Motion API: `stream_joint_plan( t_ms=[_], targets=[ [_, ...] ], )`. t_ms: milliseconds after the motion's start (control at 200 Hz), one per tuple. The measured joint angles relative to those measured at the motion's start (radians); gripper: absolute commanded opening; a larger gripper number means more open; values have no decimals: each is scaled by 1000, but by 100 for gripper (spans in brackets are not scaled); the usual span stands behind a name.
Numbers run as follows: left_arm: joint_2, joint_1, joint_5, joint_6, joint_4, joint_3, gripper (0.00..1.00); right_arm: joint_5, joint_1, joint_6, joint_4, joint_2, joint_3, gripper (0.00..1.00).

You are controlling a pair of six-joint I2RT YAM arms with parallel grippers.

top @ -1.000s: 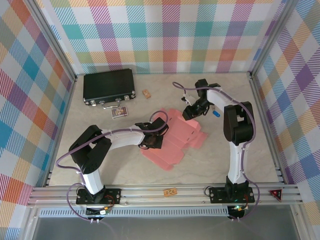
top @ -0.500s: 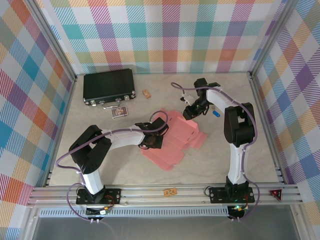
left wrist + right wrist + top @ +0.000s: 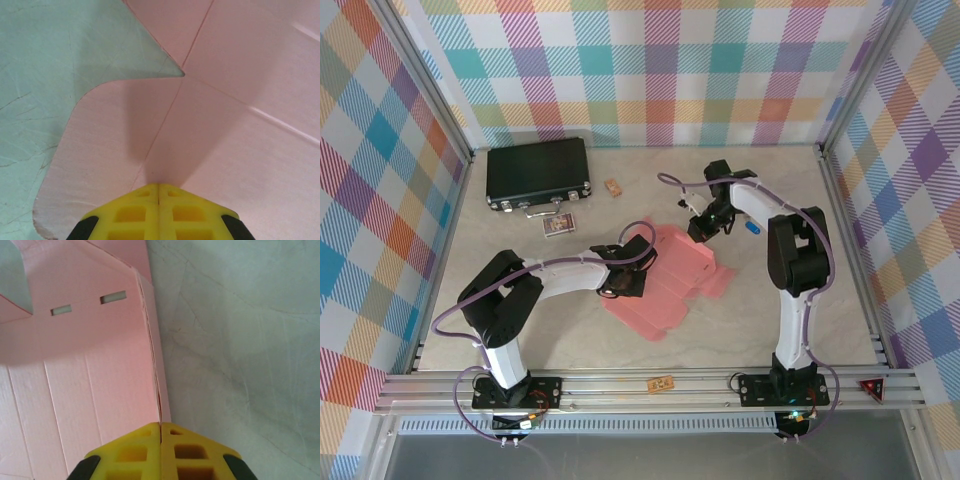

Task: Fold the paper box

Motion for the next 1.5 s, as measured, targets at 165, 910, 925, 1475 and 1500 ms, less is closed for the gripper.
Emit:
stream_joint_plan(
  t_ms=[165, 910, 925, 1475, 1500],
  targets=[
    [3, 2, 8, -20, 30, -2, 0, 32, 19, -32, 62, -98, -71, 0],
    [-89, 17, 88, -94, 253, -46, 23, 280, 150, -232, 412, -352, -311, 0],
    [-105, 18, 88, -98, 255, -57, 23, 282, 151, -238, 418, -355, -314, 0],
    [-163, 90, 171, -166, 381, -283, 0, 397, 211, -350, 602, -372, -389, 0],
    [-151, 90, 177, -171, 390, -283, 0, 402, 214, -353, 610, -374, -392, 0]
  ],
)
